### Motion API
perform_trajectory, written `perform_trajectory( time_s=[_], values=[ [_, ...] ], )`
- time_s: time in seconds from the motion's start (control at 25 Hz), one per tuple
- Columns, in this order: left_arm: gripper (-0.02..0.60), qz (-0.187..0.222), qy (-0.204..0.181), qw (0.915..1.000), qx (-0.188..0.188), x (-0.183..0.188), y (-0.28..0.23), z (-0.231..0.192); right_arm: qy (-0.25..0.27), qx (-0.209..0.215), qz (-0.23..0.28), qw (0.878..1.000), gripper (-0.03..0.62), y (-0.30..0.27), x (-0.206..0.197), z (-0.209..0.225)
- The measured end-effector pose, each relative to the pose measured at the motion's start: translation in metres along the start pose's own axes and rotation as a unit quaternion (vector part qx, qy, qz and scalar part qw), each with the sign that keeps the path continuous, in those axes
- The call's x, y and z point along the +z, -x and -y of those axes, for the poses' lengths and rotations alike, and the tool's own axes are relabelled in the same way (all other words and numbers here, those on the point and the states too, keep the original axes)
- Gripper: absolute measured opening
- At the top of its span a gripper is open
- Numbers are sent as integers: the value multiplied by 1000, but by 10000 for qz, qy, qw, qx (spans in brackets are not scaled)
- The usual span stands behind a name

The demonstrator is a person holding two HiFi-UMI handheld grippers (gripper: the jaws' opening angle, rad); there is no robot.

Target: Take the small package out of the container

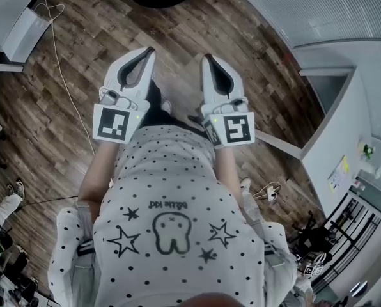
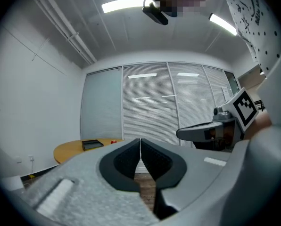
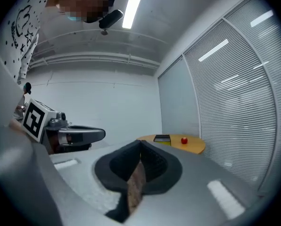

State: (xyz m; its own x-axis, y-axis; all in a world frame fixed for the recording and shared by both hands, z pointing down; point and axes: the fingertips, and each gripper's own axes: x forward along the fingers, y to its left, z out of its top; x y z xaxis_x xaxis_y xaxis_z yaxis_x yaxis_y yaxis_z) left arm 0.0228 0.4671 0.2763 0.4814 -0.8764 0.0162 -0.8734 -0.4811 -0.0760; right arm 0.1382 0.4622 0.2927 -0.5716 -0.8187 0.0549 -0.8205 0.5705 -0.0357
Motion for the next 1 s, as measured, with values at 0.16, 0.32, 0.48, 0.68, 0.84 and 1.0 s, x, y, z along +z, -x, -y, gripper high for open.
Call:
perform_trajectory(
  time_s=[0.16,0.32,0.48,0.68,0.84,1.0],
  values=[
    [14,-17,29,10000,4,-6,-20,-37,200,-29,-285,9994,5,-35,-7,6],
    [14,23,-45,10000,-15,-5,-47,-78,261,-70,-456,9986,5,-77,-8,10],
    [14,18,-89,10000,-8,6,-70,-94,254,-65,-531,9982,5,-98,0,21],
    [14,-24,-118,9999,-28,13,-100,-128,261,-191,-422,9986,5,-143,18,32],
    [14,-11,-94,9999,-64,5,-117,-167,286,-285,-524,9978,5,-188,18,28],
    [14,-54,-2,10000,-77,-1,-132,-189,292,-337,-509,9977,5,-214,16,34]
  ],
)
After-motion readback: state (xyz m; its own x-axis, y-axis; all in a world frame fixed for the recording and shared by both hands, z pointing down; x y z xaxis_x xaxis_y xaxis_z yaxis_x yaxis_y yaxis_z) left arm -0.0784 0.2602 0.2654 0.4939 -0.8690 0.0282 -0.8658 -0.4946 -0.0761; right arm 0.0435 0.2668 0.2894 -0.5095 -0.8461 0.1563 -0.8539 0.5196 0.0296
